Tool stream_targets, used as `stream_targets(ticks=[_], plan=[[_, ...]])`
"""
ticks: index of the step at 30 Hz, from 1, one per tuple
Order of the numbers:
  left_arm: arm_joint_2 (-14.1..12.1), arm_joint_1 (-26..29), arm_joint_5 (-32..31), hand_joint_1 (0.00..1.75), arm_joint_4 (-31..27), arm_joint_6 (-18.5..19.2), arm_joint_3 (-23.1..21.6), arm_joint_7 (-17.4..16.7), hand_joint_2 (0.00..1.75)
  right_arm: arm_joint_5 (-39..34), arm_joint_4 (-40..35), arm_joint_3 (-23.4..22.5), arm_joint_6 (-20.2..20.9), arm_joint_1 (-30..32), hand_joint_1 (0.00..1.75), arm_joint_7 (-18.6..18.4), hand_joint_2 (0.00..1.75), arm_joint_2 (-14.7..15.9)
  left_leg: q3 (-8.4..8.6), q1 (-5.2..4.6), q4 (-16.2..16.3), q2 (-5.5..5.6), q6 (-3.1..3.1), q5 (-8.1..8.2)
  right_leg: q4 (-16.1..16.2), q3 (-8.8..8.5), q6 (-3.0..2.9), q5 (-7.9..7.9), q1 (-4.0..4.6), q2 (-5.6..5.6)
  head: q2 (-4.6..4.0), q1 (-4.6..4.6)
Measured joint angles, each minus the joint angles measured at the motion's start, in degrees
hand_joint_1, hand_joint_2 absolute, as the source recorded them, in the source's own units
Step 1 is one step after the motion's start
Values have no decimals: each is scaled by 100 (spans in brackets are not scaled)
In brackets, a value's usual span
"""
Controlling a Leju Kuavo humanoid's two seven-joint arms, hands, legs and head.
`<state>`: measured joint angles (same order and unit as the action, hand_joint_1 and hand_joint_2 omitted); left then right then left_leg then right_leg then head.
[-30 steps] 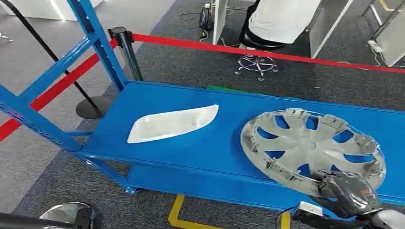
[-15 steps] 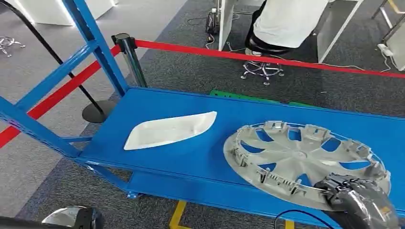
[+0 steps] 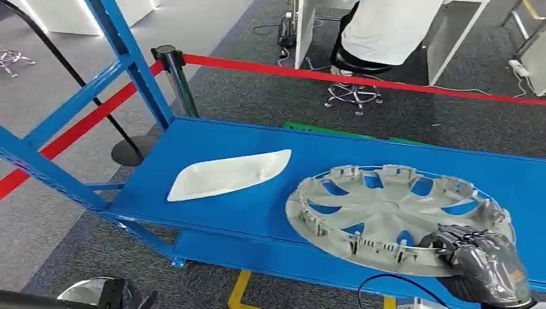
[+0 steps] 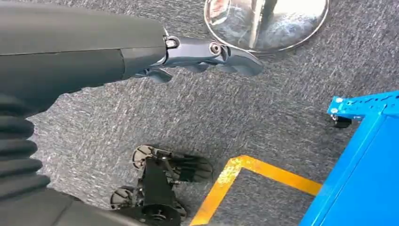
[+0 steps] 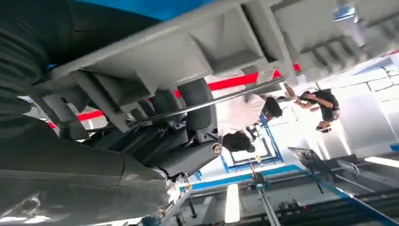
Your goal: Take the parts from the cabinet and place them on the table.
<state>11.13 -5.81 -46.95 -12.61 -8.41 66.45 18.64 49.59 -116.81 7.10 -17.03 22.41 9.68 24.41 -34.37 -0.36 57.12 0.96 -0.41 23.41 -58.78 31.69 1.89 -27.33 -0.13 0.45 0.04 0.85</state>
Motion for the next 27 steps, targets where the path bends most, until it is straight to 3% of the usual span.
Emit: stream_targets(ticks=[24,27], plan=[[0,-15,-92,0,0,-26,-7,44,175,-61,77,-44,-81,23,175,171,175,-199,-4,-13,0,-1,9,5,12,-17,6,3,-18,1,0,0],[-9,-17,-151,0,0,-90,-20,13,175,-348,77,-46,-74,21,175,370,175,-273,-23,-45,44,-1,120,41,42,-44,63,16,-53,2,0,6]])
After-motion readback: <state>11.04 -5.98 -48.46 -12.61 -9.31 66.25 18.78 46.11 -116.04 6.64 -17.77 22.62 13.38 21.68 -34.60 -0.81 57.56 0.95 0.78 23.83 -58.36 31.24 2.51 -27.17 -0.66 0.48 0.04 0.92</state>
